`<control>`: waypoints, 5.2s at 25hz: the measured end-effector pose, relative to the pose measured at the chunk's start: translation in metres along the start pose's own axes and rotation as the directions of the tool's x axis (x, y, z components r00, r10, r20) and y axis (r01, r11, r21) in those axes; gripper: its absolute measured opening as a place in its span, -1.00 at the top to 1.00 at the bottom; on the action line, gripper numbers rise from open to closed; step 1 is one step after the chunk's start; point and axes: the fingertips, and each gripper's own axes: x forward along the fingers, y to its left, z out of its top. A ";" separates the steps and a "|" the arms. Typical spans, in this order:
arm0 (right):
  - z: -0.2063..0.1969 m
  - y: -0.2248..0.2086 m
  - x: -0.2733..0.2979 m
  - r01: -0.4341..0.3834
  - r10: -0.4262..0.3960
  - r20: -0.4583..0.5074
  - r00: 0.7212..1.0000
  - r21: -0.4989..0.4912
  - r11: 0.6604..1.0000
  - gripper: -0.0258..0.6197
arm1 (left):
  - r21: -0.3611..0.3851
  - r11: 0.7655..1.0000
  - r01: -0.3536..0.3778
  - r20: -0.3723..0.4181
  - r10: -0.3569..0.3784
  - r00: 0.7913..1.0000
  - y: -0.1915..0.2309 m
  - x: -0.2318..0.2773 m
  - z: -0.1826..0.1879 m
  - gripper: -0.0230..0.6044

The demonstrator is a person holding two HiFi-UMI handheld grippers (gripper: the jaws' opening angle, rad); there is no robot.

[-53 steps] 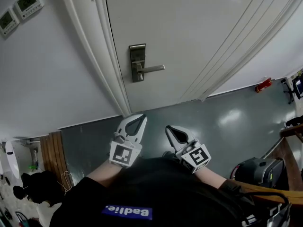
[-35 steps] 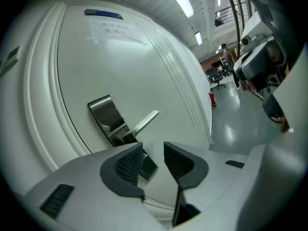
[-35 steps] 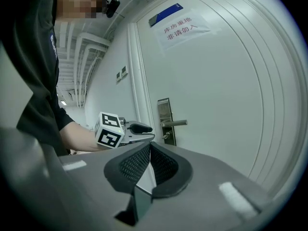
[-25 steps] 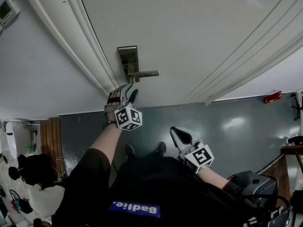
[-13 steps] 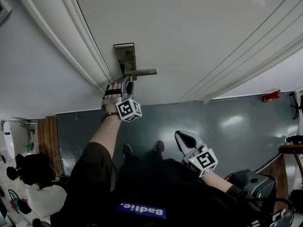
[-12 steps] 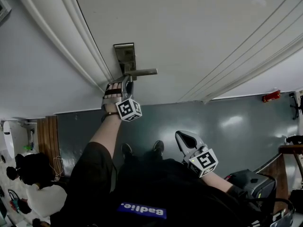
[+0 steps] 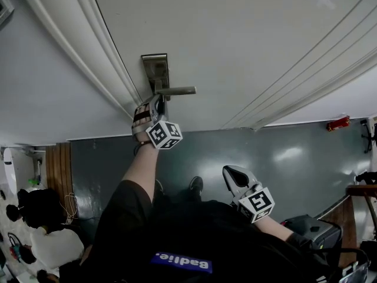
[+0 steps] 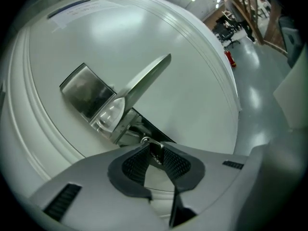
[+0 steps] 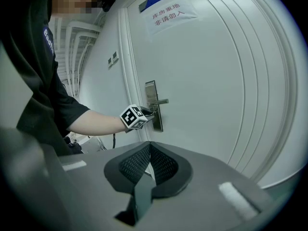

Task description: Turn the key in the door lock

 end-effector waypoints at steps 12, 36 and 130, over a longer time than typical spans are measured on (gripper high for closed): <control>-0.001 -0.014 -0.013 0.002 -0.002 0.021 1.000 0.011 1.000 0.92 | -0.514 0.857 0.028 0.011 -0.026 1.000 0.009 -0.003 -0.004 0.77; 0.009 -0.006 -0.002 -0.004 0.004 0.034 0.999 0.016 1.000 0.92 | -0.744 -0.536 0.400 0.465 0.016 0.885 0.002 0.002 -0.010 0.85; 0.009 0.239 -0.049 -0.163 0.187 0.214 0.959 -0.124 0.979 0.92 | -0.401 0.587 0.703 0.708 -0.288 0.645 -0.019 -0.478 0.026 0.91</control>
